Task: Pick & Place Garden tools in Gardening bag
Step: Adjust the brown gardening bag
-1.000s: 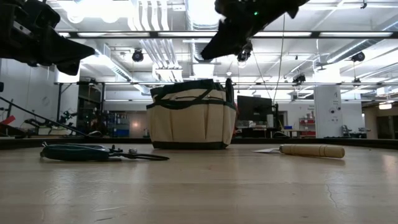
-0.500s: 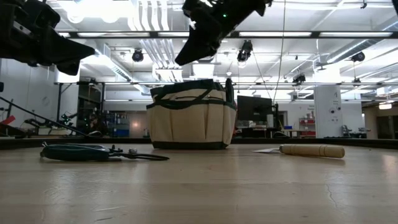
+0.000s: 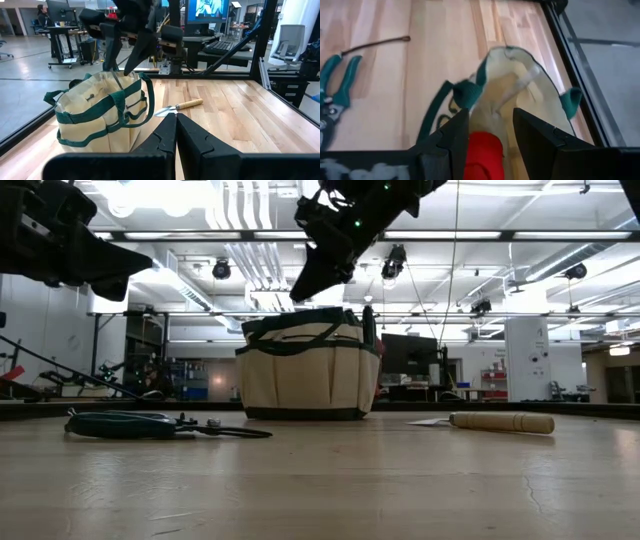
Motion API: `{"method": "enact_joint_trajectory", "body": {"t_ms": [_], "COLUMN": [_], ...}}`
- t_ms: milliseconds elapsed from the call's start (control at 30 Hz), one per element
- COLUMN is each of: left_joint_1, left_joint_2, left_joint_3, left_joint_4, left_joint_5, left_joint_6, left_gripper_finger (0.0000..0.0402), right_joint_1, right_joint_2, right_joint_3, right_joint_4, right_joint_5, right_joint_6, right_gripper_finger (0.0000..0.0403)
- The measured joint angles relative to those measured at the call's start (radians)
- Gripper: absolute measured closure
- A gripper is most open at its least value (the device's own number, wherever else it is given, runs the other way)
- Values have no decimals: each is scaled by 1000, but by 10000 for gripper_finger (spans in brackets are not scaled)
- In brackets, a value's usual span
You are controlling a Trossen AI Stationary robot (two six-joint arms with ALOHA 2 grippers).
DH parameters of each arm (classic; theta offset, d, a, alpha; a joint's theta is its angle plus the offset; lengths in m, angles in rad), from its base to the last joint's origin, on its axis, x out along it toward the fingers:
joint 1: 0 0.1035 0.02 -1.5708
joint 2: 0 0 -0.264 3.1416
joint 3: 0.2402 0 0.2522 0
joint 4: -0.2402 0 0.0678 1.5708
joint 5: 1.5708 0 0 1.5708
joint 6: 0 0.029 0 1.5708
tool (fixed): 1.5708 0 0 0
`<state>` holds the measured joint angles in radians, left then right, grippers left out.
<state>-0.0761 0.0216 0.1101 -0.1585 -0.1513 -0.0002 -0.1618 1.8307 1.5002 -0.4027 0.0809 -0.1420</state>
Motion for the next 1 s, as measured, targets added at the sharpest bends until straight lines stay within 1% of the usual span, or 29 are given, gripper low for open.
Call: {"method": "enact_joint_trajectory", "body": {"t_ms": [300, 767, 933, 1000], "left_joint_1": [0, 0, 0, 0], "left_joint_2": [0, 0, 0, 0], "left_joint_3": [0, 0, 0, 0], "left_joint_4": [0, 0, 0, 0], "left_joint_5": [0, 0, 0, 0], "left_joint_6": [0, 0, 0, 0], "left_gripper_finger": [387, 387, 387, 387], "right_joint_1": [0, -2, 2, 3], "right_joint_2": [2, 3, 3, 3], "right_joint_3": [-32, -47, -47, -47], "right_joint_4": [-4, -1, -6, -6], "right_joint_5": [-2, -7, -15, -38], "right_joint_6": [4, 6, 17, 30], "right_gripper_finger": [245, 263, 262, 260]}}
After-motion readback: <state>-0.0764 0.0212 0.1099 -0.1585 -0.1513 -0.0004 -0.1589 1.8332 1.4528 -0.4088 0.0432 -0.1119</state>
